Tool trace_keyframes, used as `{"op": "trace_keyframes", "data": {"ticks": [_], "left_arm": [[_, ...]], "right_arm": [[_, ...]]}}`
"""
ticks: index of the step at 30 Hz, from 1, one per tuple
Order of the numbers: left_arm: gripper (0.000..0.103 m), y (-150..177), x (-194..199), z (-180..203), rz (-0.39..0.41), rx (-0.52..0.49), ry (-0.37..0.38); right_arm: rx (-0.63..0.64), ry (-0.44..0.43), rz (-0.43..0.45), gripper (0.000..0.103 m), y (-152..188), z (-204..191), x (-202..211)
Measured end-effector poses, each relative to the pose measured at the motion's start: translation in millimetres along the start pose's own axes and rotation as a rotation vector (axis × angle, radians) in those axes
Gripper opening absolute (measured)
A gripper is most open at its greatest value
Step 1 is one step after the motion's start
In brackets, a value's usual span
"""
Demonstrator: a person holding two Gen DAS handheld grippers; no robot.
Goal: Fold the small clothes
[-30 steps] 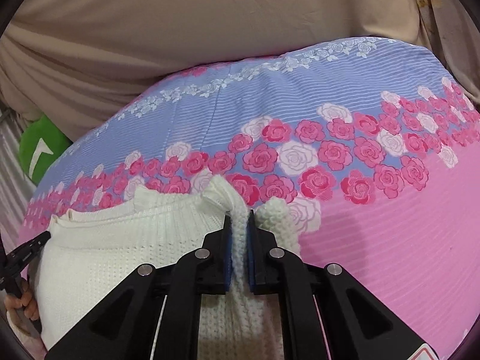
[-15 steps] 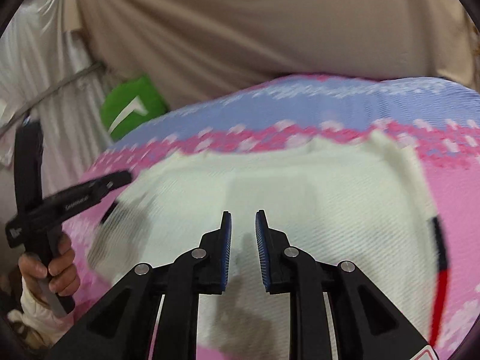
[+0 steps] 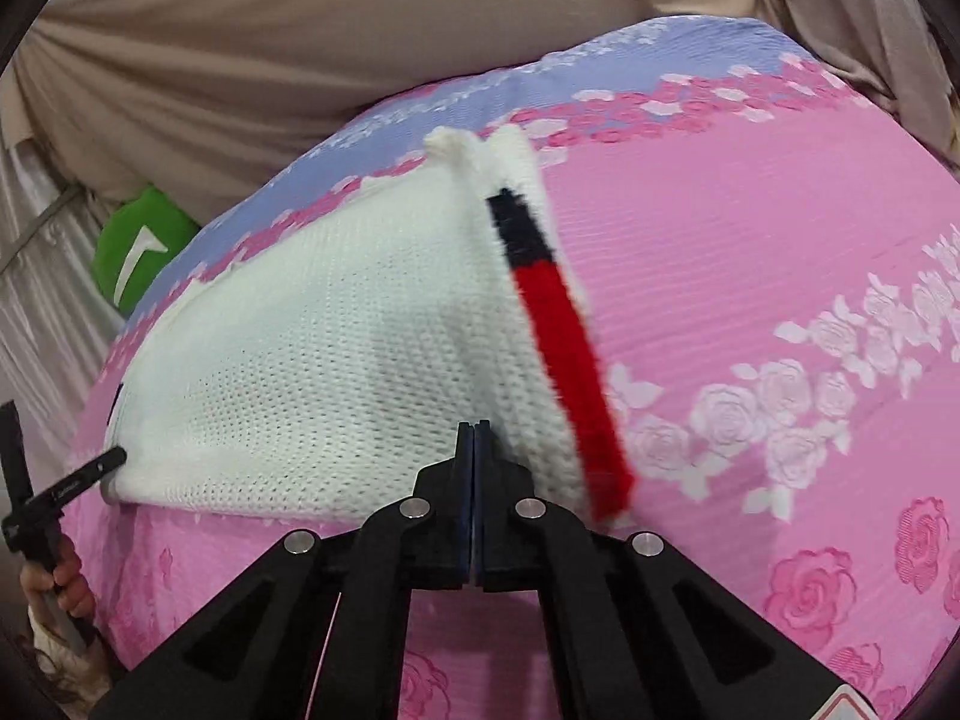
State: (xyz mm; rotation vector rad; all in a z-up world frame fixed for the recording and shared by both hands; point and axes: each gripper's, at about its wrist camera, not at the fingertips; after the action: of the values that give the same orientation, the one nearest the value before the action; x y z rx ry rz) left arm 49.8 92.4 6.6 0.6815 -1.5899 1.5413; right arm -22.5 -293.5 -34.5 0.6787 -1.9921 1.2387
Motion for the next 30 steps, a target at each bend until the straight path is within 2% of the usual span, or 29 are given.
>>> {"op": "trace_keyframes", "data": {"ticks": [1,2,3,6,8,9,11,12,13,16,17,19,20,21,22,24,26,29,30], "left_arm": [[0.022,0,2,3,0.003,0.001,-0.012],[0.021,-2,5,8,0.013,0.002,-0.015],[0.021,-6,9,14,0.027,-0.003,0.004],[0.021,-32,24,43,0.106,-0.052,0.062],[0.024,-50,18,62,0.135,-0.081,0.037],[0.025,-58,10,66,0.125,-0.087,0.025],[0.025,-72,-15,64,0.074,-0.085,-0.012],[0.025,-75,-28,56,0.049,-0.069,-0.058],[0.025,-75,-35,48,0.035,-0.055,-0.081],[0.025,-64,-35,11,0.028,0.0,-0.012],[0.021,-61,-31,5,0.031,0.01,-0.011],[0.017,-56,-22,-5,0.037,0.041,-0.01],[0.017,-53,-15,-10,0.043,0.061,0.009],[0.018,-51,-7,-14,0.053,0.082,0.022],[0.019,-49,0,-17,0.065,0.1,0.022],[0.04,-44,13,-24,0.096,0.143,-0.002],[0.048,-40,21,-32,0.116,0.191,-0.026],[0.06,-36,20,-44,0.1,0.239,0.02],[0.064,-35,17,-47,0.088,0.25,0.048]], "right_arm": [[0.004,0.023,0.011,0.0,-6,-4,0],[0.031,0.017,0.028,0.008,-11,-16,3],[0.053,-0.009,0.042,0.01,-17,-28,4],[0.135,-0.074,0.062,0.01,-38,-68,-5],[0.19,-0.078,0.053,0.01,-54,-85,-19],[0.198,-0.073,0.041,0.009,-62,-88,-29],[0.175,0.009,0.027,0.007,-75,-79,-46],[0.143,0.046,0.026,0.005,-79,-65,-50],[0.097,0.044,0.024,0.0,-82,-46,-52],[-0.06,-0.042,0.05,0.0,-81,18,-36],[-0.091,-0.06,0.06,0.0,-78,30,-29],[-0.1,-0.007,0.084,0.001,-75,34,-16],[-0.084,0.06,0.109,0.01,-73,26,-8],[-0.056,0.077,0.129,0.01,-72,16,-1],[-0.033,0.052,0.135,0.01,-72,5,2],[0.038,-0.02,0.134,0.01,-71,-30,5],[0.138,-0.073,0.109,0.01,-68,-75,-4],[0.254,-0.203,0.018,0.01,-59,-132,-29],[0.281,-0.218,-0.002,0.01,-55,-146,-38]]}}
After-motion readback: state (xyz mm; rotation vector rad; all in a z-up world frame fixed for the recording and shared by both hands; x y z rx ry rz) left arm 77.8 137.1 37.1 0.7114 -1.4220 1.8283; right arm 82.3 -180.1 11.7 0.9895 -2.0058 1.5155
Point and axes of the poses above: each gripper's, at about its wrist camera, not at the fingertips, and x roughly against the way its jaws point, z to its right, y to its underside, and after that the axes turned 7 degrees about -z, right-handed
